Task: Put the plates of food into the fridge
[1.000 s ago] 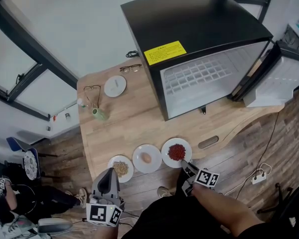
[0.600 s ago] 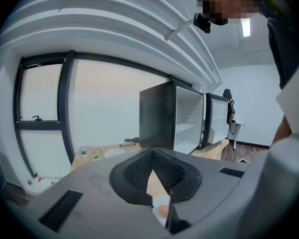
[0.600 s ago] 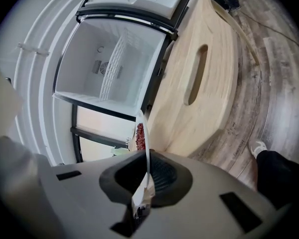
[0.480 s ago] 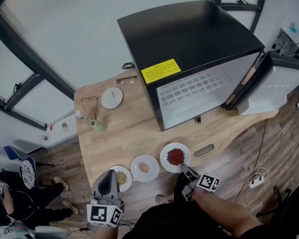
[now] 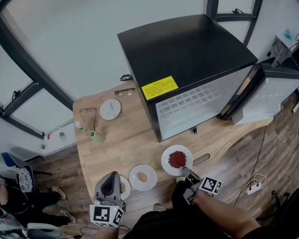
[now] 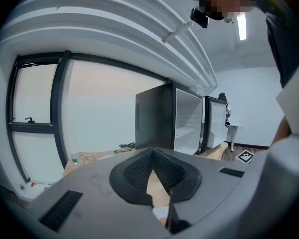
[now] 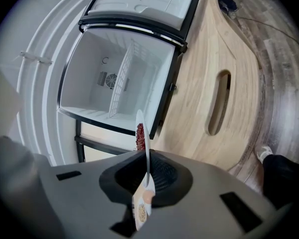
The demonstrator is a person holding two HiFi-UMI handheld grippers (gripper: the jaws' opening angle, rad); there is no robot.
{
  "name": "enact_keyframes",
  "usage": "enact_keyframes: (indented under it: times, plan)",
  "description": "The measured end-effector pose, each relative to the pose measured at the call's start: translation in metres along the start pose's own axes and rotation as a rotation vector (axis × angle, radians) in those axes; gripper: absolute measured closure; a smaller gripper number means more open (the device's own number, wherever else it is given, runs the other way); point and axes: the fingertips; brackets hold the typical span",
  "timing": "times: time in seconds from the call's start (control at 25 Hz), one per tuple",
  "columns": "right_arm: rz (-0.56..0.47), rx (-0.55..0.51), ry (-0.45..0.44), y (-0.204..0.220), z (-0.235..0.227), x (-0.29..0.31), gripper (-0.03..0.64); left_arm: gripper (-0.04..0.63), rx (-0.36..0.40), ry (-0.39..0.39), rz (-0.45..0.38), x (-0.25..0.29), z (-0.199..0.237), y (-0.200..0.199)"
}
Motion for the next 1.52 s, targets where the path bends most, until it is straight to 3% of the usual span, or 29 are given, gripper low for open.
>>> enact_keyframes:
  times: [0.6, 0.88, 1.16, 1.52]
  plan:
    - [-0.050, -0.008, 0.006, -0.077, 0.038, -0.001, 0.588, 0.591, 0.000, 0.023, -0.018, 0.039, -0.011, -0.012]
    - [-0.037, -0.028, -0.081, -0.108, 0.077, 0.007, 0.588, 0.591, -0.016, 0.022, -0.049, 0.058, -0.026, -0.028]
    - [-0.024, -0.054, -0.049, -0.136, 0.087, 0.015, 0.588, 0.591, -0.025, 0.009, -0.076, 0.071, -0.035, -0.040]
    - [-0.034, -0.033, -0.124, -0.167, 0.122, 0.037, 0.588, 0.591, -0.039, -0.023, -0.108, 0.081, -0.034, -0.051]
Point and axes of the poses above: the fingertips, and each gripper's own axes: x forward along the fingers, z to its left, y out of its underside, and after that the axes turned 7 degrees about -y, right-handed
